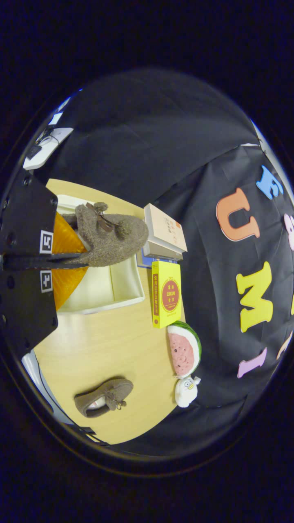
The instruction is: Open the storage box then place both shoes into the box .Put the left shoe in first, then the right shoe, with the right side of both shoes facing outward in a uniform manner.
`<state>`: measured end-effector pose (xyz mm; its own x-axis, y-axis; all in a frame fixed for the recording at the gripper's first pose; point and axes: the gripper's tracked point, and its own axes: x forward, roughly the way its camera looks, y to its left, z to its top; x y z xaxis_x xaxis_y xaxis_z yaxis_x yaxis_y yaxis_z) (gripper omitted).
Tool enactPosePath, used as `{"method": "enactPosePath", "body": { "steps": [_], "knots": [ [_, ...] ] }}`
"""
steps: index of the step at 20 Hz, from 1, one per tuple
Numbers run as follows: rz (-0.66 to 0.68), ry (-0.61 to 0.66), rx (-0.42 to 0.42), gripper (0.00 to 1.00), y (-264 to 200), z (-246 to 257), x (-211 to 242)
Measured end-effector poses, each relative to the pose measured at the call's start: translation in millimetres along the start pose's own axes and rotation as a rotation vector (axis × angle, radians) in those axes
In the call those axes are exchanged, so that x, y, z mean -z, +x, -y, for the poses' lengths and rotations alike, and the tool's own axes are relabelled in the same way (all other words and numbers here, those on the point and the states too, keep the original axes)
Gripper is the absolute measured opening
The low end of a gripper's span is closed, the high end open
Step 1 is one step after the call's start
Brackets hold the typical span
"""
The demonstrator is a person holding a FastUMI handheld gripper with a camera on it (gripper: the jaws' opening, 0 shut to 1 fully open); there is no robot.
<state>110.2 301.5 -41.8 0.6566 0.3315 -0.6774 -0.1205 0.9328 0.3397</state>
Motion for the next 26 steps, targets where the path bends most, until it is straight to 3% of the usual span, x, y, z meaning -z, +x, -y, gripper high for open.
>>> {"method": "enactPosePath", "body": {
  "steps": [4, 12, 18, 21, 23, 24, 26],
  "knots": [
    [0.002, 0.055, 0.033, 0.0, 36.8, -7.7, 6.7],
    [-0.116, 0.087, 0.074, 0.0, 91.5, -16.5, 51.6],
    [-0.127, 0.062, 0.1, 0.02, 90.6, -14.1, 54.6],
    [-0.097, 0.055, 0.058, 0.1, 82.7, -19.2, 45.3],
    [-0.055, 0.032, 0.027, 0.06, 70.6, -19.6, 34.5],
    [-0.038, 0.022, 0.029, 0.17, 63.3, -16.5, 29.7],
    [-0.001, -0.009, 0.021, 0.28, 46.3, -11.7, 20.0]
  ]
}}
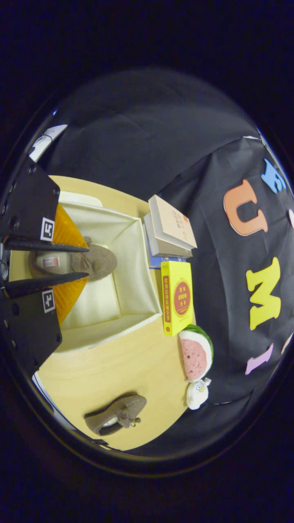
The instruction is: Open the storage box then place both shoes into the box .Put the left shoe in first, then the right shoe, with the right side of both shoes facing outward in a uniform manner.
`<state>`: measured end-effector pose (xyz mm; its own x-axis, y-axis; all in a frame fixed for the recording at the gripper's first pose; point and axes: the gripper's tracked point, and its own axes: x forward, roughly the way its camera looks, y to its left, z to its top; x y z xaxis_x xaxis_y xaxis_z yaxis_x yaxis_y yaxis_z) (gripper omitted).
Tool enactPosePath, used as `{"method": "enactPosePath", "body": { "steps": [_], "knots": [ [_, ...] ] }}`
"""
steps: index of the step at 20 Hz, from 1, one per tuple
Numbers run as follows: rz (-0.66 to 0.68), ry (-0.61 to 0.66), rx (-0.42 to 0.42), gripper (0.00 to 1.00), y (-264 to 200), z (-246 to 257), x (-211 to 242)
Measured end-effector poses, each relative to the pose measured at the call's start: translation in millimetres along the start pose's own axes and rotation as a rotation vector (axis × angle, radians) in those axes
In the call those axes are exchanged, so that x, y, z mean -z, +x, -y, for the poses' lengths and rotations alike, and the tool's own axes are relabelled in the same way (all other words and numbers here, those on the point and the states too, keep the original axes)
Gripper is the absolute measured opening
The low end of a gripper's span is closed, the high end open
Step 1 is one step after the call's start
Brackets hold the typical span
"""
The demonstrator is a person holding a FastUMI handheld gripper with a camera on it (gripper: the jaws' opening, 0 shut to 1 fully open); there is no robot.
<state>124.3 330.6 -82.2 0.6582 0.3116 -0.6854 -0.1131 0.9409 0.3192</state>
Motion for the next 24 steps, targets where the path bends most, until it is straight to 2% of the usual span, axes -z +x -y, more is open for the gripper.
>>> {"method": "enactPosePath", "body": {
  "steps": [1, 2, 7, 9, 12, 16, 24],
  "knots": [
    [0.021, -0.02, -0.003, 0.28, -8.9, 3.6, -5.3],
    [0.043, -0.039, 0.008, 0.4, -16.5, 10.2, -10.0],
    [0.124, -0.089, 0.017, 0.75, -59.8, 44.0, -28.2],
    [0.141, -0.112, 0.017, 0.82, -73.4, 60.2, -32.2],
    [0.183, -0.154, 0.063, 0.95, -88.7, 99.6, -42.5],
    [0.194, -0.155, 0.097, 0.95, -101.2, 156.3, -49.8],
    [0.134, -0.166, 0.327, 0.96, -90.6, 313.3, -50.1]
  ]
}}
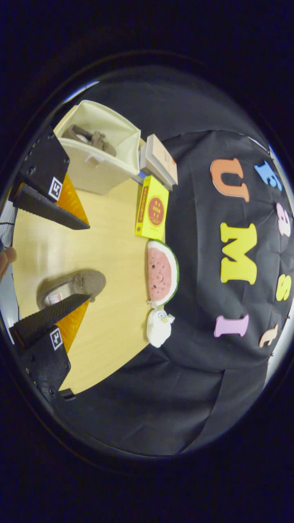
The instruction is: Open the storage box then place both shoes into the box .Put the left shoe in first, then the right shoe, with the right side of both shoes facing outward in a uniform manner.
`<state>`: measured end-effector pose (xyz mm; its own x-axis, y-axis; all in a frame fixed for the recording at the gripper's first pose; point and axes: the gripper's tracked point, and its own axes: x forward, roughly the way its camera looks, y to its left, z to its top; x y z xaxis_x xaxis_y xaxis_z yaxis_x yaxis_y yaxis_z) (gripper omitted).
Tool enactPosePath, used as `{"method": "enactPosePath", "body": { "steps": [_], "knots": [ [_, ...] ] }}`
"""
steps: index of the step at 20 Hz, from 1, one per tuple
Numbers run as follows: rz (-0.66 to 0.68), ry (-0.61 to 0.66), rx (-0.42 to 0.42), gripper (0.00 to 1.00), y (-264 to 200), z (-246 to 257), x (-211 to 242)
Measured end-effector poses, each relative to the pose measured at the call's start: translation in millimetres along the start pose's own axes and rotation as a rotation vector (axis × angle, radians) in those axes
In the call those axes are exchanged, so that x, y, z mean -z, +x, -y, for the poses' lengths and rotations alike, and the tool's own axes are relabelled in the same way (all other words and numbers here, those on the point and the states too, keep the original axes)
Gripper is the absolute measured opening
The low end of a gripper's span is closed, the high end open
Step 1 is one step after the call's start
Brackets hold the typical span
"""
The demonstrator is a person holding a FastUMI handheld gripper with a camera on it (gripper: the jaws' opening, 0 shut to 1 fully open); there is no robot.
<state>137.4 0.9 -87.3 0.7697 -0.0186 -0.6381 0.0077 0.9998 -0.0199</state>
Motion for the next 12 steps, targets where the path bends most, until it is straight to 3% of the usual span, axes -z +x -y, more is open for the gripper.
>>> {"method": "enactPosePath", "body": {
  "steps": [3, 12],
  "knots": [
    [-0.077, -0.037, 0.076, 0.96, 27.9, 43.3, 23.6],
    [-0.237, -0.062, 0.143, 0.95, 81.4, 94.2, 66.3]
  ]
}}
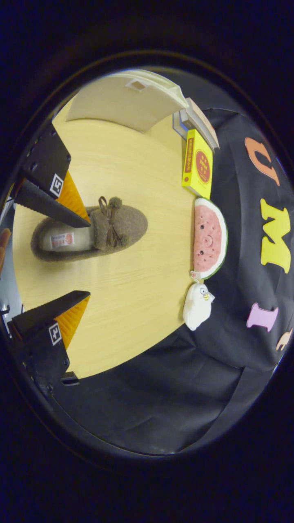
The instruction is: Open the storage box then place both shoes into the box .Put the left shoe in first, then the right shoe, with the right side of both shoes facing outward in a uniform manner.
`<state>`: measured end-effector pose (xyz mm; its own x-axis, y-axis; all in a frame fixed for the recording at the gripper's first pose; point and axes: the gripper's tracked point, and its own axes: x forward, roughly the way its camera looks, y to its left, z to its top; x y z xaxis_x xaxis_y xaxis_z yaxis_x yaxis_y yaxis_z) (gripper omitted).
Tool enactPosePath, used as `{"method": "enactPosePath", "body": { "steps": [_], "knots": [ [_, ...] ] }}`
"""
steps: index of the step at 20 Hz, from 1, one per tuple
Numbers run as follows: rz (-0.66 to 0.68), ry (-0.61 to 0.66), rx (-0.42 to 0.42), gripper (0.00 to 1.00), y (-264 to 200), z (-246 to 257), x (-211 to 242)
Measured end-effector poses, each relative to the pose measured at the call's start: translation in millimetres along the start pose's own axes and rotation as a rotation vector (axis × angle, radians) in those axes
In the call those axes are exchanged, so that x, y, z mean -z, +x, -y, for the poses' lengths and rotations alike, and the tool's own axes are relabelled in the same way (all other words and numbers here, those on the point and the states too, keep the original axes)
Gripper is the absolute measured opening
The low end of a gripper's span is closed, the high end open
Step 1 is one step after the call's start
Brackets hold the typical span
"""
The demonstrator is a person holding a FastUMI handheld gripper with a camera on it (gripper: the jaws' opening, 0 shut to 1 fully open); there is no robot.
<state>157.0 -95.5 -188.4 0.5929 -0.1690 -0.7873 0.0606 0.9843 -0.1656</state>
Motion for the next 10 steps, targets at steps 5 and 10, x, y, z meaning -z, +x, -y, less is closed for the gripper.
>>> {"method": "enactPosePath", "body": {
  "steps": [5, 10],
  "knots": [
    [-0.073, -0.024, 0.016, 0.86, 29.3, 9.1, 9.7],
    [-0.146, -0.003, -0.068, 0.43, 47.2, -2.5, 18.4]
  ]
}}
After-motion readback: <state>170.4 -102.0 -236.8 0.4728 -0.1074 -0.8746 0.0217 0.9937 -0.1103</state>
